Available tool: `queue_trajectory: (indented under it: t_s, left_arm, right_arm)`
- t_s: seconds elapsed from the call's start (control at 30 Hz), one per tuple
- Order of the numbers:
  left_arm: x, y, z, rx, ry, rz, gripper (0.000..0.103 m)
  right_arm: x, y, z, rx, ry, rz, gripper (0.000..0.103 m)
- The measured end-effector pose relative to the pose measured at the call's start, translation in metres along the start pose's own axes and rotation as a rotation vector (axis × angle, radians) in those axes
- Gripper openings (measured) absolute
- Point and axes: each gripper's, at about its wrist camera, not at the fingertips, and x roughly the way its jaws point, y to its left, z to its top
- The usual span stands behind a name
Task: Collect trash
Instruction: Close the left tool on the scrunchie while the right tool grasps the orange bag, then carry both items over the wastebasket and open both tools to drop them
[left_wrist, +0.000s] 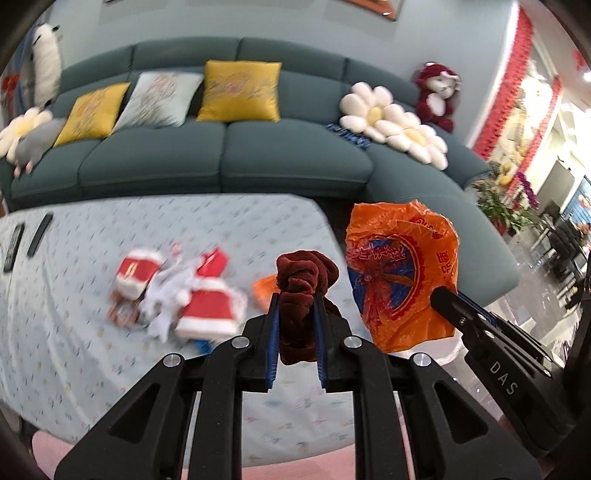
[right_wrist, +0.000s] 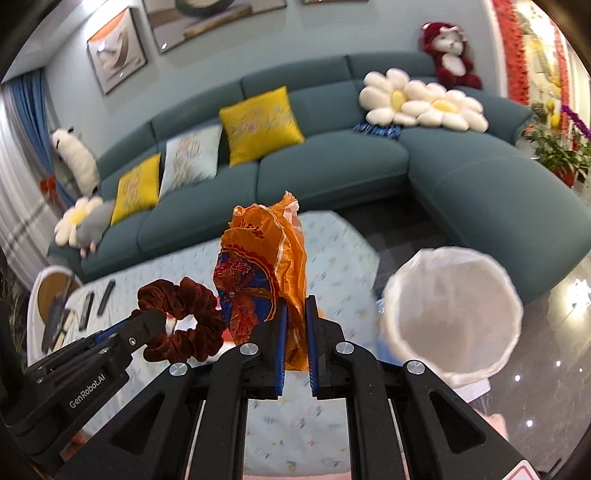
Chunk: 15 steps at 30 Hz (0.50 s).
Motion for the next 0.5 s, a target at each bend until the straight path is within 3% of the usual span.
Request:
queue_trajectory:
  t_s: [0.27, 0.5]
  left_arm:
    - [0.003, -0.067, 0.016, 0.088, -0.028, -0.064, 0.016]
    - [0.018, -0.112, 0.020, 0.138, -0.016, -0.114, 0.016]
  right_arm:
    - [-0.030, -0.052, 0.020, 0.061, -0.084, -0.065, 0.009]
    - [-0.035, -0.095, 0.022, 0.111, -0.102, -0.122, 0.009]
